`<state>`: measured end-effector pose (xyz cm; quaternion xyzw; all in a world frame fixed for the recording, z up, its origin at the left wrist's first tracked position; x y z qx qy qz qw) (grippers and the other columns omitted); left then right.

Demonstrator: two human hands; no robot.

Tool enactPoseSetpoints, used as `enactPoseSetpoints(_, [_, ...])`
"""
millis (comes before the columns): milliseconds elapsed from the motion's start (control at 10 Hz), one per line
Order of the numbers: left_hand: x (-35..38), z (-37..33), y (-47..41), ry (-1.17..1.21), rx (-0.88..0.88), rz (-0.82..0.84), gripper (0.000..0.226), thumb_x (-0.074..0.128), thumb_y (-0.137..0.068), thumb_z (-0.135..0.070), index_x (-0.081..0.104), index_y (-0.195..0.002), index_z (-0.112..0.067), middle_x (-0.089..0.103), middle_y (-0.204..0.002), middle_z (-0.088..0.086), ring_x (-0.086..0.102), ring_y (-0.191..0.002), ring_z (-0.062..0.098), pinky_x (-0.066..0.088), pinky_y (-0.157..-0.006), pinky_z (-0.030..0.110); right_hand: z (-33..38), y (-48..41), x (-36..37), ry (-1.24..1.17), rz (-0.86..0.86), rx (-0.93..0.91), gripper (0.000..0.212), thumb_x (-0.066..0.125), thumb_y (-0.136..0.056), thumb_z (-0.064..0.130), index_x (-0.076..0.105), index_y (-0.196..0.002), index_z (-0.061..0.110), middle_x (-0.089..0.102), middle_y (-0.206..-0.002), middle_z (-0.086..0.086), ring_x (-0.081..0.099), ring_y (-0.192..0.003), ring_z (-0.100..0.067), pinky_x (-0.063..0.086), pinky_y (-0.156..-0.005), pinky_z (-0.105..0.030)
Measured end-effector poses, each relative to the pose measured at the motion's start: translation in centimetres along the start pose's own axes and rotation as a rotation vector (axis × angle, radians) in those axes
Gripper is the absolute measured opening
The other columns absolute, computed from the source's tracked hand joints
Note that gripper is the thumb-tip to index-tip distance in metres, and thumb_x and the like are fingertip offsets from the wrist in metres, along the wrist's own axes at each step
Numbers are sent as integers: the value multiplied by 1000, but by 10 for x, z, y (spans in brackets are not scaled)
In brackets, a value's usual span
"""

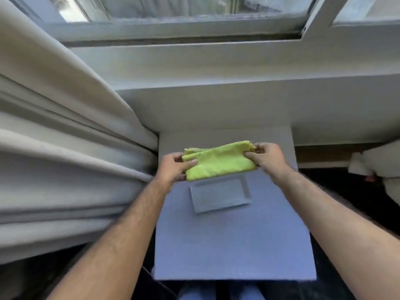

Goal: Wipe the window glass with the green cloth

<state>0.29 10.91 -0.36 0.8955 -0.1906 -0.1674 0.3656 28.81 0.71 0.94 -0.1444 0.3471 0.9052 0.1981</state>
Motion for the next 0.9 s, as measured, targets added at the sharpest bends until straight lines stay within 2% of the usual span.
enactPoseSetpoints(100, [13, 70, -16, -55, -61, -44, 24, 82, -87, -6, 75, -110, -2, 77, -105, 17, 74, -77, 20, 68, -62, 32, -72, -6, 27, 61, -14, 128, 13, 89, -79, 21, 79, -86, 17, 77, -81, -1, 74, -80, -15, 61, -79, -34])
enactPoseSetpoints(200, [21, 118, -32, -188, -71, -114, 23, 89, -81, -14, 78, -100, -8, 80, -98, 17, 78, -88, 31, 68, -80, 49, -117, -9, 44, 94, -47, 180, 25, 90, -78, 20, 81, -99, 12, 77, -90, -6, 72, -87, -24, 61, -84, -36])
enactPoseSetpoints(300, [36, 139, -42, -411, -25, -151, 25, 89, -81, -24, 78, -99, -11, 69, -77, 0, 68, -78, 27, 62, -82, 36, -145, -15, 56, 168, -64, 186, 26, 89, -78, 22, 80, -100, 10, 77, -92, -7, 73, -94, -27, 58, -87, -35])
enactPoseSetpoints(400, [54, 147, -50, -654, 59, -176, 34, 82, -86, -31, 75, -118, -20, 72, -89, 0, 67, -86, 23, 54, -79, 30, -164, -23, 65, 301, -83, 150, 28, 86, -82, 23, 78, -105, 9, 69, -89, -2, 70, -97, -27, 50, -82, -30])
enactPoseSetpoints(500, [65, 150, -54, -967, 113, -214, 44, 75, -88, -45, 64, -126, -26, 71, -117, 3, 68, -107, 33, 59, -87, 43, -165, -26, 72, 479, -114, 79, 30, 80, -85, 22, 68, -110, 11, 70, -100, -8, 67, -99, -34, 52, -79, -38])
enactPoseSetpoints(600, [65, 138, -55, -1046, 228, -286, 54, 82, -83, -45, 53, -119, -17, 64, -118, 6, 65, -106, 34, 58, -86, 48, -149, -29, 77, 762, -121, -43, 38, 76, -88, 23, 53, -115, 9, 63, -112, -12, 61, -104, -37, 51, -77, -45])
enactPoseSetpoints(700, [70, 114, -44, -1197, 413, -279, 65, 82, -81, -51, 53, -126, -13, 60, -125, 8, 59, -114, 31, 51, -92, 48, -114, -25, 83, 1004, -107, -283, 58, 80, -86, 31, 53, -130, 6, 61, -126, -15, 58, -120, -38, 52, -89, -50])
enactPoseSetpoints(800, [69, 76, -31, -1262, 620, -274, 82, 75, -83, -60, 50, -143, -10, 55, -148, 11, 55, -132, 33, 48, -105, 52, -69, -19, 79, 1079, -79, -485, 86, 75, -87, 44, 41, -154, 2, 49, -157, -18, 41, -152, -36, 43, -115, -54])
enactPoseSetpoints(900, [63, 25, -10, -1323, 734, -284, 92, 68, -86, -64, 40, -153, -6, 44, -162, 13, 44, -149, 33, 33, -122, 61, -13, -4, 63, 1164, -119, -651, 94, 69, -90, 52, 33, -160, 2, 39, -167, -17, 34, -158, -33, 35, -125, -56])
Point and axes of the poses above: each hand's wrist, its own y-axis away from the middle knuckle, its own x-axis out of the palm, z = x × y, the point moved 8 cm from there along -y, towards the middle knuckle
